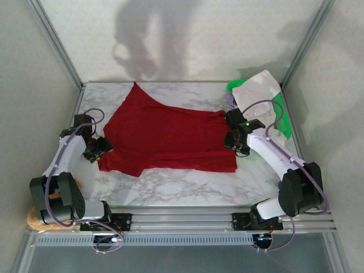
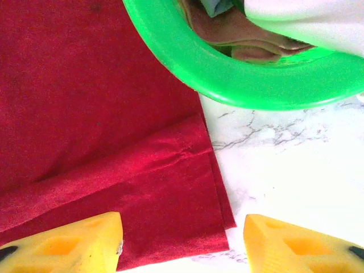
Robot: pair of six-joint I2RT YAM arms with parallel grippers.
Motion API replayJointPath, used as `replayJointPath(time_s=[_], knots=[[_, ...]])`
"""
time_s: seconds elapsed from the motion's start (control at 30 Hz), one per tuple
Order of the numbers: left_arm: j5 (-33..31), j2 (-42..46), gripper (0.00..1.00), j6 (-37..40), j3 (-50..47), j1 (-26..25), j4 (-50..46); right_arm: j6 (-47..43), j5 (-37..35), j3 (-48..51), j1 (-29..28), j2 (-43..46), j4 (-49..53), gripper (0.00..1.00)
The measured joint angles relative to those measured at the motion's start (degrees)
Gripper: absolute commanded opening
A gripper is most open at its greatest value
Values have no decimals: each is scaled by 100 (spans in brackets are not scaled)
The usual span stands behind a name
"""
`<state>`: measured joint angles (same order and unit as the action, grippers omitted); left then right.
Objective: Fold and stack the t-shirts
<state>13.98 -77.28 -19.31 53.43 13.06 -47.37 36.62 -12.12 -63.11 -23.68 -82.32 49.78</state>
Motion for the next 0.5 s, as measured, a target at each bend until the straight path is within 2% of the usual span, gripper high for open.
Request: replayJointPath(time_s=[0.3,0.5], knots=[[-15,-59,59,-133,-396,-243,98,-20,149,-195,35,-63,85,67],[-20,-308,54,-188,-494,-247,374,140,645,-203,-564,-114,-61,67]])
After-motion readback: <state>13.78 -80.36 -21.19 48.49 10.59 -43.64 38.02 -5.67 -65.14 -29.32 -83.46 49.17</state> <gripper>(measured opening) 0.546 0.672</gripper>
